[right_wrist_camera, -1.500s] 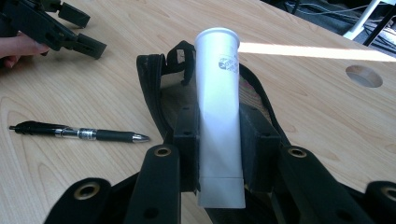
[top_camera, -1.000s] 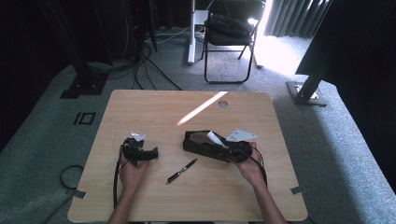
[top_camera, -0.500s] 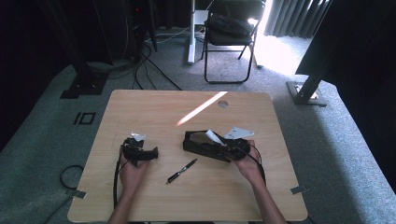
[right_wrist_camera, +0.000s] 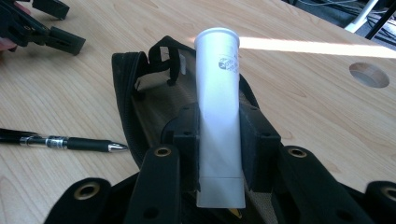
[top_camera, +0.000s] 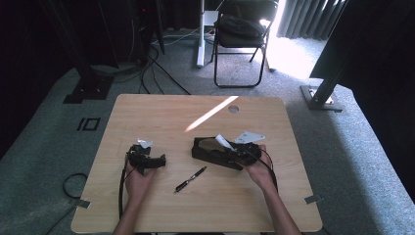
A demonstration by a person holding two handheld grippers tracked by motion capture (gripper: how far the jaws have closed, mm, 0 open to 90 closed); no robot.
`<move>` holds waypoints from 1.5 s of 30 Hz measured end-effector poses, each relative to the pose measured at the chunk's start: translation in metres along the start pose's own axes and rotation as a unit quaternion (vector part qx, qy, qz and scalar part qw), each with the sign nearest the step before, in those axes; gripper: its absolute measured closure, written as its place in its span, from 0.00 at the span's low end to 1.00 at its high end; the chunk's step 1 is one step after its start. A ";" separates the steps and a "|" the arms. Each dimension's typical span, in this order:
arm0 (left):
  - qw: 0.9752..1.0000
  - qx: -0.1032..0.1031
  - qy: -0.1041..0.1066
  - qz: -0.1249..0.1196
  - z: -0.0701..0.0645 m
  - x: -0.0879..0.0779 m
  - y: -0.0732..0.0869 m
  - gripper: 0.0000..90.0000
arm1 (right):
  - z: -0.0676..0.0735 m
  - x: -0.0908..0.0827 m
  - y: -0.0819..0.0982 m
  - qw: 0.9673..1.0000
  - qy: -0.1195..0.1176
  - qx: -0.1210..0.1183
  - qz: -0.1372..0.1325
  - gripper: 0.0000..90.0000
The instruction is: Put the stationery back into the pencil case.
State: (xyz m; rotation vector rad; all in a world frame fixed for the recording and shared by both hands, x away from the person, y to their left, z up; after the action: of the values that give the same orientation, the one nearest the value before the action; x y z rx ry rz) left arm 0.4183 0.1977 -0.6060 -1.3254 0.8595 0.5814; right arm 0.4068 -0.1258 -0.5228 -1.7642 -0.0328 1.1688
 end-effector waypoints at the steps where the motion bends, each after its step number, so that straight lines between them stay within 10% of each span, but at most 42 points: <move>1: 1.000 0.000 0.000 0.000 0.000 0.000 0.000 0.01 | 0.000 0.001 0.000 1.000 0.000 -0.001 0.003 0.79; 45: 1.000 0.000 0.000 0.000 0.000 0.000 0.000 0.01 | 0.001 0.026 0.002 0.998 -0.039 -0.007 0.044 0.78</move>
State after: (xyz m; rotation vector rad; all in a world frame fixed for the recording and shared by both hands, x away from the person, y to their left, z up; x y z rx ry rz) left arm 0.4183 0.1977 -0.6060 -1.3249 0.8596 0.5814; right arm 0.4194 -0.1138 -0.5422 -1.7467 -0.0101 1.3044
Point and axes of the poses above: each handheld gripper's, and its own axes: x roughly forward along the jaws, y roughly out of its underside, z roughly to its left, the point moved 7 cm from there along x, roughly forward along the jaws, and after that the axes turned 8 degrees about z, right-handed, at the moved point
